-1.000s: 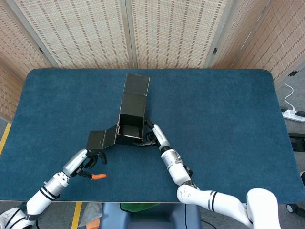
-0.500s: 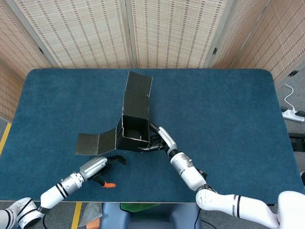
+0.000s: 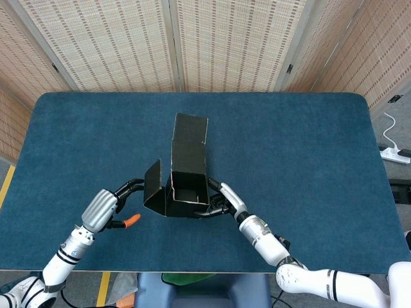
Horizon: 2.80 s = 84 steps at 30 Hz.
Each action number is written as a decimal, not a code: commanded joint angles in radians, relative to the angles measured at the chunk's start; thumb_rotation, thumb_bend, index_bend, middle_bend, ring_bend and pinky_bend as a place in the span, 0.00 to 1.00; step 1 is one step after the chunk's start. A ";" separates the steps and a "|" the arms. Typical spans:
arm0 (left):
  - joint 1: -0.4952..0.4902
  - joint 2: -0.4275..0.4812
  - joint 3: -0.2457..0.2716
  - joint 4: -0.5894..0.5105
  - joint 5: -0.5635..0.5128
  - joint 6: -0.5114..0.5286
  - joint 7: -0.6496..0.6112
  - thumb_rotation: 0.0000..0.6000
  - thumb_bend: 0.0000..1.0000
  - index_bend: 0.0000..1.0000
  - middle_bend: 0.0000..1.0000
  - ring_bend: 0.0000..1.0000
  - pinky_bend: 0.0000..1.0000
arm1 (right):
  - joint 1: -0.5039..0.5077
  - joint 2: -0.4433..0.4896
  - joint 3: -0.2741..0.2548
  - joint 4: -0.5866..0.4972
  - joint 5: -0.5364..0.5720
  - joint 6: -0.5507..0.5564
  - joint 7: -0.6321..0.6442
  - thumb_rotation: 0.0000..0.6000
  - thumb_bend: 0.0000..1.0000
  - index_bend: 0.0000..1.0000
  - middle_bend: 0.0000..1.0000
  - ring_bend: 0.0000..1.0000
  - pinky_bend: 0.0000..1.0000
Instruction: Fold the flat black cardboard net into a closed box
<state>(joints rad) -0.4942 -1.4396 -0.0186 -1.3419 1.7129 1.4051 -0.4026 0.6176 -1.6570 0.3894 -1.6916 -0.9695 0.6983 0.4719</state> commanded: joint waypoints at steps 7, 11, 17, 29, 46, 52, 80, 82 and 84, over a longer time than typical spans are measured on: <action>-0.043 -0.031 -0.034 0.001 0.052 0.028 0.049 1.00 0.33 0.29 0.31 0.82 0.91 | 0.004 -0.024 -0.032 0.013 -0.033 0.000 0.015 1.00 0.23 0.47 0.51 0.81 1.00; -0.071 -0.050 -0.042 0.018 0.073 0.029 0.063 1.00 0.33 0.30 0.31 0.82 0.91 | 0.006 -0.036 -0.047 0.022 -0.052 0.009 0.013 1.00 0.23 0.47 0.51 0.81 1.00; -0.103 -0.060 -0.035 0.034 0.102 0.022 0.076 1.00 0.33 0.31 0.33 0.82 0.91 | 0.011 -0.054 -0.063 0.044 -0.071 0.026 0.002 1.00 0.23 0.47 0.51 0.81 1.00; -0.158 -0.108 -0.005 0.130 0.129 -0.023 0.091 1.00 0.32 0.35 0.36 0.82 0.91 | 0.030 -0.104 -0.103 0.130 -0.122 0.052 -0.043 1.00 0.23 0.47 0.51 0.81 1.00; -0.181 -0.280 0.071 0.452 0.159 -0.004 0.048 1.00 0.32 0.38 0.39 0.82 0.91 | 0.047 -0.191 -0.137 0.334 -0.215 0.054 0.004 1.00 0.23 0.47 0.51 0.80 1.00; -0.189 -0.341 0.089 0.552 0.162 0.010 0.017 1.00 0.32 0.40 0.41 0.82 0.90 | 0.055 -0.229 -0.150 0.403 -0.260 0.070 0.016 1.00 0.23 0.47 0.51 0.80 1.00; -0.230 -0.313 0.153 0.457 0.147 -0.145 0.347 1.00 0.32 0.49 0.46 0.81 0.87 | 0.027 -0.289 -0.229 0.537 -0.392 0.152 0.100 1.00 0.23 0.47 0.50 0.80 1.00; -0.232 -0.313 0.153 0.449 0.145 -0.153 0.363 1.00 0.32 0.52 0.48 0.81 0.87 | 0.025 -0.292 -0.233 0.539 -0.400 0.159 0.104 1.00 0.23 0.47 0.50 0.80 1.00; -0.233 -0.313 0.153 0.444 0.142 -0.160 0.375 1.00 0.32 0.54 0.50 0.81 0.87 | 0.024 -0.294 -0.236 0.539 -0.404 0.163 0.108 1.00 0.23 0.47 0.50 0.80 1.00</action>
<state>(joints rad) -0.7257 -1.7530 0.1345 -0.8951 1.8571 1.2492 -0.0329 0.6416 -1.9503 0.1542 -1.1525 -1.3720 0.8602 0.5794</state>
